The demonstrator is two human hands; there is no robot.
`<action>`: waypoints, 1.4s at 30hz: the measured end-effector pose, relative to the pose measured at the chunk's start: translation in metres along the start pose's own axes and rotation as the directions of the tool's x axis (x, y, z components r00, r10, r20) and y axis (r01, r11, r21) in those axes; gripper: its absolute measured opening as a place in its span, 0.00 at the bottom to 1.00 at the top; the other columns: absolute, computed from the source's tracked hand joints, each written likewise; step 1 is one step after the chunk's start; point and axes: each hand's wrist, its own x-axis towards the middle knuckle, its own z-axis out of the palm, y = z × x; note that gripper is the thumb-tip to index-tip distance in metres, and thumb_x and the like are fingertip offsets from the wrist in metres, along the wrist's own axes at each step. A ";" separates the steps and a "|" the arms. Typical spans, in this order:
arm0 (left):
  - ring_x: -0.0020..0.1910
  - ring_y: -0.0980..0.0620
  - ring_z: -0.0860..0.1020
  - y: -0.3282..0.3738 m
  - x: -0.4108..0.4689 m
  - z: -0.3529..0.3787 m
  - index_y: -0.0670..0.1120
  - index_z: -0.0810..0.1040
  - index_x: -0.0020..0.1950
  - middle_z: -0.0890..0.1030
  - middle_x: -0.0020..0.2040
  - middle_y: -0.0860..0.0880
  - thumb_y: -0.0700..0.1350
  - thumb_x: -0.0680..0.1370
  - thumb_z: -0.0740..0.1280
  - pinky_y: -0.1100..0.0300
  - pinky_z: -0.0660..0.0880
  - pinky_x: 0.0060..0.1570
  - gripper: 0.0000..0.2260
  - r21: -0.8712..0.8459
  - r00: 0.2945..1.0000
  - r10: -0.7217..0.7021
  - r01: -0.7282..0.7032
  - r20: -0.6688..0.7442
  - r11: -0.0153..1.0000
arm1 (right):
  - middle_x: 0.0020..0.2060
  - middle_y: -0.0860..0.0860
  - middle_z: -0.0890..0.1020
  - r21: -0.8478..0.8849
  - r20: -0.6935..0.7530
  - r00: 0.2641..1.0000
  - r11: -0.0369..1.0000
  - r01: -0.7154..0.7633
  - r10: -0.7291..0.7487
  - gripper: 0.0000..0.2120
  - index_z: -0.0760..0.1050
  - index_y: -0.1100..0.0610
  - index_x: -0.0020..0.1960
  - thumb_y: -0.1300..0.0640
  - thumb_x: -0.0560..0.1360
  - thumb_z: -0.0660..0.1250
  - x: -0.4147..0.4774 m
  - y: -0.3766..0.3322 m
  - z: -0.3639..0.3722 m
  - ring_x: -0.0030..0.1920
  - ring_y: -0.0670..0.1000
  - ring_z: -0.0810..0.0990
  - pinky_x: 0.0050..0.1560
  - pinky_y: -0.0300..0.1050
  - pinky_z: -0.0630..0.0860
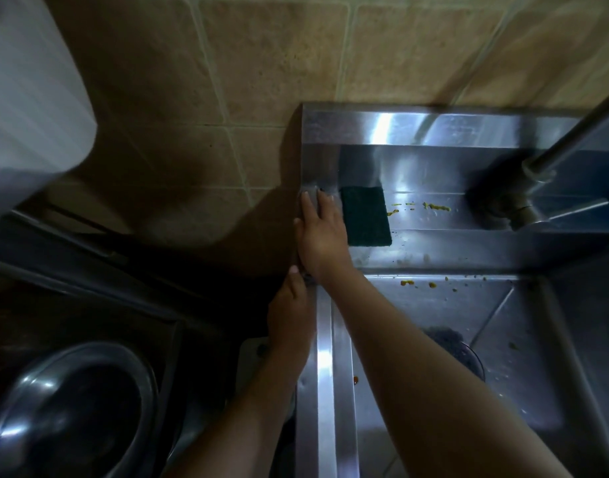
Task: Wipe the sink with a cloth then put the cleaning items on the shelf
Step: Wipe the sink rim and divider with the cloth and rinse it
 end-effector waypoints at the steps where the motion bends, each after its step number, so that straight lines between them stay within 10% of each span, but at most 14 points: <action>1: 0.52 0.43 0.77 -0.001 0.000 -0.001 0.41 0.77 0.57 0.80 0.51 0.42 0.50 0.81 0.53 0.64 0.69 0.40 0.18 0.004 1.000 -0.017 0.017 0.015 1.000 | 0.75 0.61 0.53 -0.005 0.005 1.000 1.000 -0.006 0.006 0.25 0.54 0.56 0.76 0.52 0.81 0.52 0.003 -0.001 0.000 0.75 0.60 0.49 0.74 0.52 0.48; 8: 0.37 0.63 0.74 0.002 -0.004 0.002 0.45 0.75 0.61 0.75 0.38 0.58 0.52 0.81 0.55 0.66 0.69 0.38 0.17 -0.188 0.985 -0.146 0.127 -0.094 0.974 | 0.75 0.60 0.54 0.026 0.060 0.998 1.000 -0.018 0.016 0.26 0.55 0.56 0.75 0.52 0.80 0.56 0.000 -0.004 -0.006 0.75 0.61 0.51 0.74 0.53 0.52; 12: 0.56 0.44 0.77 0.005 -0.005 -0.004 0.45 0.75 0.61 0.78 0.58 0.41 0.52 0.80 0.55 0.47 0.72 0.60 0.17 -0.304 0.967 -0.252 0.229 -0.038 0.925 | 0.75 0.59 0.54 0.038 0.082 0.997 0.999 -0.011 0.008 0.26 0.55 0.55 0.76 0.51 0.80 0.56 -0.029 -0.003 -0.009 0.75 0.60 0.50 0.74 0.54 0.52; 23: 0.44 0.58 0.75 -0.005 -0.060 -0.036 0.58 0.76 0.42 0.77 0.46 0.56 0.50 0.81 0.55 0.63 0.69 0.43 0.13 -0.107 0.986 -0.053 0.071 0.156 0.992 | 0.76 0.57 0.54 -0.028 0.122 0.992 0.999 0.020 -0.017 0.25 0.52 0.55 0.76 0.50 0.81 0.52 -0.135 0.002 -0.011 0.76 0.56 0.49 0.74 0.48 0.46; 30: 0.61 0.49 0.73 -0.017 -0.095 -0.056 0.48 0.73 0.65 0.75 0.63 0.46 0.49 0.82 0.53 0.60 0.66 0.58 0.16 -0.034 0.981 -0.030 0.037 0.194 0.999 | 0.77 0.51 0.50 0.038 0.179 0.980 0.994 -0.098 0.090 0.27 0.48 0.49 0.77 0.47 0.81 0.52 -0.202 -0.002 -0.011 0.76 0.52 0.43 0.75 0.53 0.46; 42: 0.67 0.48 0.68 -0.048 -0.155 -0.087 0.46 0.67 0.70 0.70 0.69 0.47 0.48 0.82 0.53 0.60 0.63 0.61 0.18 0.016 0.977 -0.006 0.003 0.214 1.000 | 0.71 0.51 0.67 0.240 0.061 0.994 0.965 -0.104 0.092 0.19 0.69 0.54 0.70 0.59 0.79 0.60 -0.292 0.000 -0.022 0.74 0.51 0.60 0.74 0.43 0.56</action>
